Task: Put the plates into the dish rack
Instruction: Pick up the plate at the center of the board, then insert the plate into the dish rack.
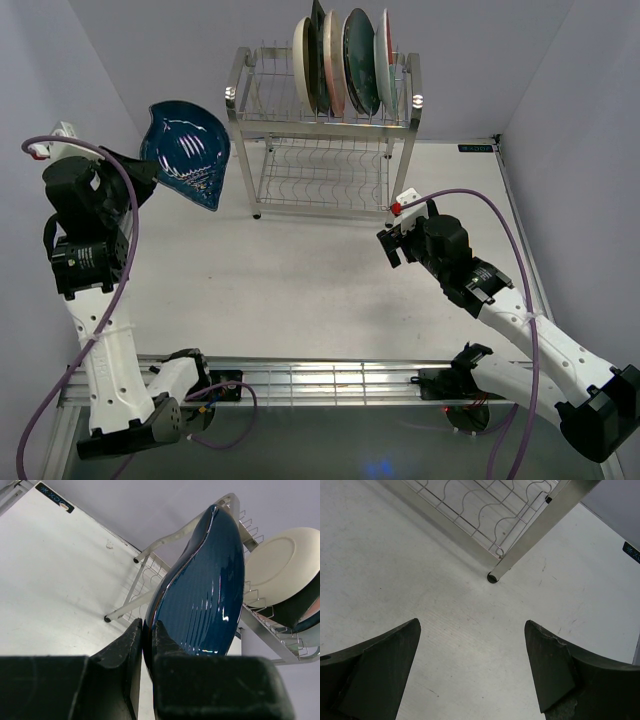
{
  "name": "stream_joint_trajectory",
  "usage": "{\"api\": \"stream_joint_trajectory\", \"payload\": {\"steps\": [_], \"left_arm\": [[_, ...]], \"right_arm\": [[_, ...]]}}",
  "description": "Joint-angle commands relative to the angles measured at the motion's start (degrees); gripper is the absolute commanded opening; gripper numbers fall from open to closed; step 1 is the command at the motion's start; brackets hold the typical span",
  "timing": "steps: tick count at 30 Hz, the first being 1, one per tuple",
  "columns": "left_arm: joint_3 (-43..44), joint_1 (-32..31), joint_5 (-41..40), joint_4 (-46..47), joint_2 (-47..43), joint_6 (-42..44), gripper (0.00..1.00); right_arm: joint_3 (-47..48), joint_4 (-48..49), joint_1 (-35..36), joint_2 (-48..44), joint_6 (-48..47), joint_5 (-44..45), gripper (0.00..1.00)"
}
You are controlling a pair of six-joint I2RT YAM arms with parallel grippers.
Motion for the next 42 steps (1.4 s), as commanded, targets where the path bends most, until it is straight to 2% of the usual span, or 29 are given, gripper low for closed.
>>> {"api": "stream_joint_trajectory", "payload": {"steps": [1,3,7,8,12,19,30,36,42], "left_arm": [[4.1,-3.2,0.9,4.9,-0.3,-0.8,0.00],[4.3,-6.1,-2.4,4.8,-0.1,-0.2,0.00],[4.7,-16.0,-11.3,4.4,-0.6,2.5,0.00],[5.0,-16.6,-12.5,4.2,-0.8,2.7,0.00],[7.8,-16.8,-13.7,3.4,-0.6,2.1,0.00],[18.3,-16.8,-11.2,1.6,4.6,-0.1,0.00],[33.3,-16.9,-13.0,-0.4,17.4,-3.3,0.00],[33.3,-16.9,-18.0,5.6,19.5,-4.8,0.00],[33.0,-17.2,-17.8,10.6,22.3,-7.3,0.00]], "right_arm": [[0.9,0.9,0.4,0.0,-0.9,0.7,0.90],[0.9,0.9,0.4,-0.2,-0.9,0.8,0.90],[0.7,1.0,0.4,-0.9,-0.8,0.7,0.90],[0.7,1.0,0.5,-0.8,-0.9,0.6,0.90],[0.8,0.9,0.4,-0.4,-0.8,0.8,0.90],[0.9,1.0,0.4,-0.3,-0.8,1.0,0.90],[0.9,0.9,0.4,0.0,-0.8,1.2,0.90],[0.9,1.1,0.4,0.3,-0.9,1.6,0.90],[1.0,1.0,0.4,0.4,-1.0,2.2,0.90]]}}
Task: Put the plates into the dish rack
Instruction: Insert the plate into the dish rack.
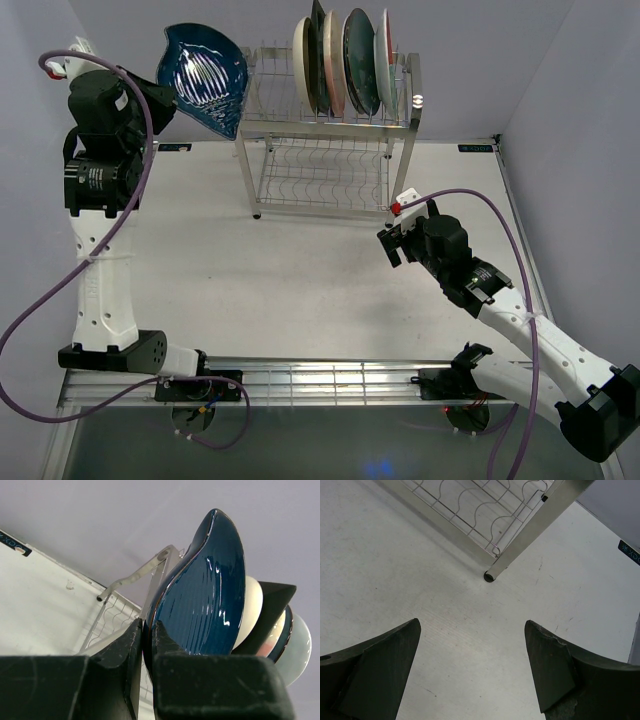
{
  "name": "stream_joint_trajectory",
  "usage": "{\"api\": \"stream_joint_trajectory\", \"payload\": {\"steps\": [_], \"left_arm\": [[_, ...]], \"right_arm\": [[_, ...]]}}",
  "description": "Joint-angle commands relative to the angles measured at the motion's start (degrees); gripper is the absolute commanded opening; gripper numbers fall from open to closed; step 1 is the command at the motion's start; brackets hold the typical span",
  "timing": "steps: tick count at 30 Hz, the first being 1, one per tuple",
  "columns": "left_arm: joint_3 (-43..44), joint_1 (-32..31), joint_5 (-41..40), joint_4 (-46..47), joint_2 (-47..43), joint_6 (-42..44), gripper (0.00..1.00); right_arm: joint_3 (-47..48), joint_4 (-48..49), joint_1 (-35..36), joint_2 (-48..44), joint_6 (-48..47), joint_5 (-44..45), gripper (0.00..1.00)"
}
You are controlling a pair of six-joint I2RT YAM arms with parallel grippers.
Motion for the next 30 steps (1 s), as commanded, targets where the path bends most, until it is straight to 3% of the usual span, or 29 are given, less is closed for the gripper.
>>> {"api": "stream_joint_trajectory", "payload": {"steps": [1,6,12,21,27,30], "left_arm": [[1.3,-0.8,-1.1,13.1,-0.9,-4.5,0.00],[-1.5,-5.2,-5.3,19.7,0.7,-2.6,0.00],[3.0,-14.3,-17.7,23.1,6.5,3.0,0.00],[7.1,-19.4,-31.9,31.5,11.6,10.9,0.00],[1.3,-19.7,-34.1,42.2,9.6,16.2,0.00],[3.5,-20.0,-34.8,43.3,11.7,18.3,0.00]], "right_arm": [[1.1,1.0,0.1,0.3,-0.9,1.4,0.90],[1.1,1.0,0.2,-0.4,-0.8,1.4,0.90],[1.5,0.9,0.1,0.5,-0.6,1.4,0.90],[1.5,0.9,0.1,0.4,-0.6,1.3,0.90],[1.4,0.9,0.1,0.4,-0.7,1.0,0.90],[1.4,0.9,0.1,0.4,-0.7,1.1,0.90]]}}
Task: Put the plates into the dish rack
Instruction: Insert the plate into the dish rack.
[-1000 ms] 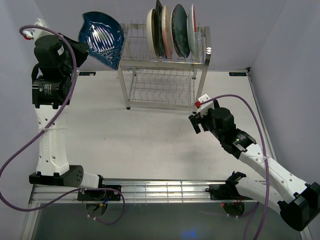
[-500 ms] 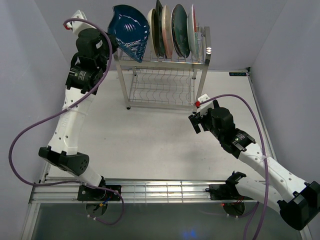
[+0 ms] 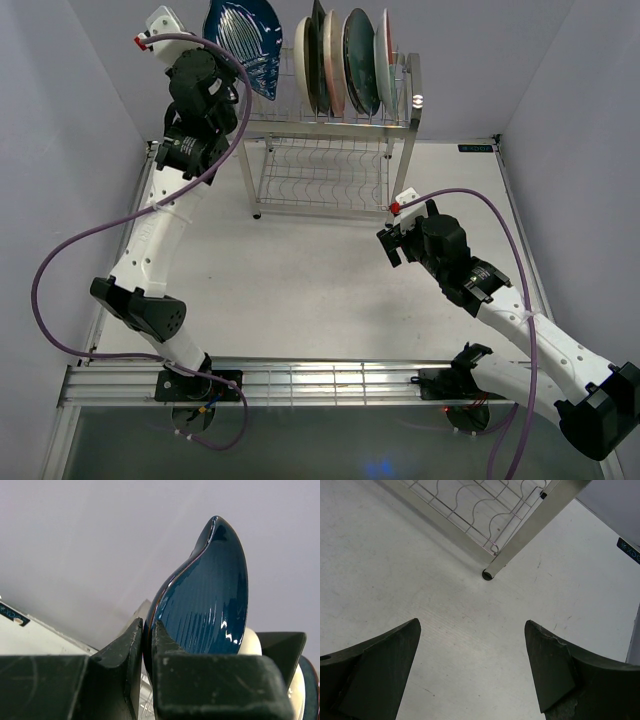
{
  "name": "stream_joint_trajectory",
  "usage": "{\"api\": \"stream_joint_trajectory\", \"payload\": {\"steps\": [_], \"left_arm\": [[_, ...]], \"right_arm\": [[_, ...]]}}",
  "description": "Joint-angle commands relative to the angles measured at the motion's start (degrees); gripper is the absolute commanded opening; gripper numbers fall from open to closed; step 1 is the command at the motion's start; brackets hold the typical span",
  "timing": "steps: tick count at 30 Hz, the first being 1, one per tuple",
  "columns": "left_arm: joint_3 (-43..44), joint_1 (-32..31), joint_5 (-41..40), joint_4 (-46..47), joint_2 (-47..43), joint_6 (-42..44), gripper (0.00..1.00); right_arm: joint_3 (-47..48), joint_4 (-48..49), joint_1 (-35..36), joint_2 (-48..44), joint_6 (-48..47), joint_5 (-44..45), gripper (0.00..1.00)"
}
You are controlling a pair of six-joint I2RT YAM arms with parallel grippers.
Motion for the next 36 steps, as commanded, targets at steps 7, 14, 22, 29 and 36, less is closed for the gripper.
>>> {"api": "stream_joint_trajectory", "payload": {"steps": [7,14,22,29,36], "left_arm": [[6.5,-3.4,-7.7,20.4,3.0,10.6,0.00],[7.6,-5.4,-10.2,27.1,7.2,16.2,0.00],[6.2,-6.4,-15.8,34.6,10.1,23.0,0.00],[6.4,-7.8,-15.9,36.2,11.7,25.3,0.00],[11.8,-10.0,-16.8,43.4,18.1,39.1,0.00]], "right_arm": [[1.3,1.0,0.1,-0.7,-0.4,1.2,0.90],[1.3,0.9,0.1,-0.3,-0.5,1.2,0.90],[1.3,0.9,0.1,-1.1,-0.4,0.7,0.90],[1.3,0.9,0.1,-1.0,-0.6,0.6,0.90],[1.3,0.8,0.1,-1.1,-0.5,0.4,0.90]]}}
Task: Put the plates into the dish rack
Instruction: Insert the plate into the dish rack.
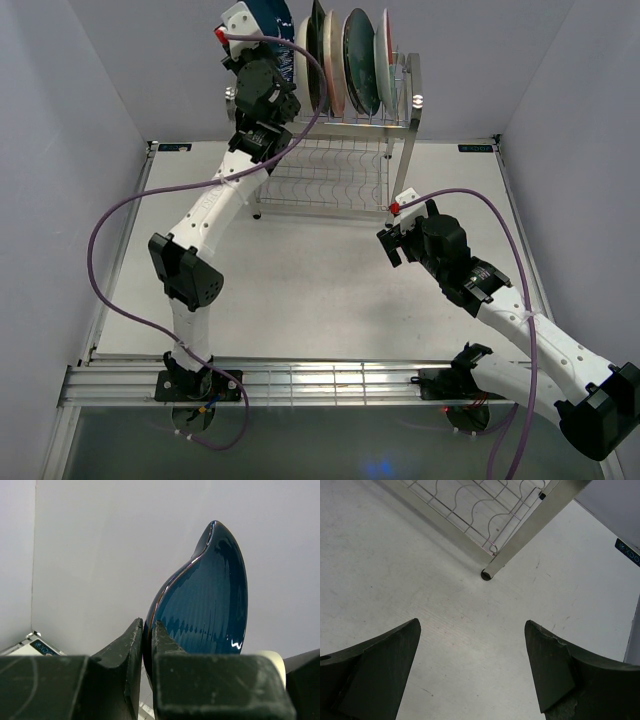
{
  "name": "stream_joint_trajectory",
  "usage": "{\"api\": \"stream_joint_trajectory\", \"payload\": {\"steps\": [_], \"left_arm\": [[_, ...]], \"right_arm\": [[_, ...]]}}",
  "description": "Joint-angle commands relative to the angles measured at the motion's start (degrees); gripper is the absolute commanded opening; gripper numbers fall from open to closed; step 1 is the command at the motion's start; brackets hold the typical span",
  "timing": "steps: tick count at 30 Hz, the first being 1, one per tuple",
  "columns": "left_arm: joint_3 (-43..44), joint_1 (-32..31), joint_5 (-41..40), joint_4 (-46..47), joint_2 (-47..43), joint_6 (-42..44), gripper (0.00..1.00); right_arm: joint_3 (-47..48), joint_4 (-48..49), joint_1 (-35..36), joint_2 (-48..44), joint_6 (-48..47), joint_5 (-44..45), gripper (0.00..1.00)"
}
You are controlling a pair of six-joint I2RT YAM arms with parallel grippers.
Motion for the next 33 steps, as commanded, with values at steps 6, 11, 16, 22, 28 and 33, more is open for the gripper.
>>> {"api": "stream_joint_trajectory", "payload": {"steps": [6,11,16,22,28,33], "left_arm": [[3.7,-2.0,0.9,19.8,3.7,15.4,0.00],[4.2,-2.2,0.9,20.8,5.3,18.1,0.00],[3.1,-2.1,0.9,22.4,5.5,21.1,0.00],[0.0,-2.1,6.6,22.5,3.6,21.8,0.00],[-1.6,-1.8,8.2,20.7,2.2,22.0,0.00],[-3.0,-1.1,6.8,24.3,1.5,26.0,0.00]], "right_arm": [[1.3,0.6,0.1,-1.3,0.1,0.3,0.90],[1.3,0.7,0.1,-1.1,-0.1,0.1,0.90],[1.3,0.5,0.1,-1.4,-0.1,0.0,0.90],[1.4,0.5,0.1,-0.9,0.0,-0.2,0.90],[1.4,0.4,0.1,-0.6,0.0,-0.4,0.90],[1.6,0.2,0.1,-0.8,0.2,-0.4,0.90]]}}
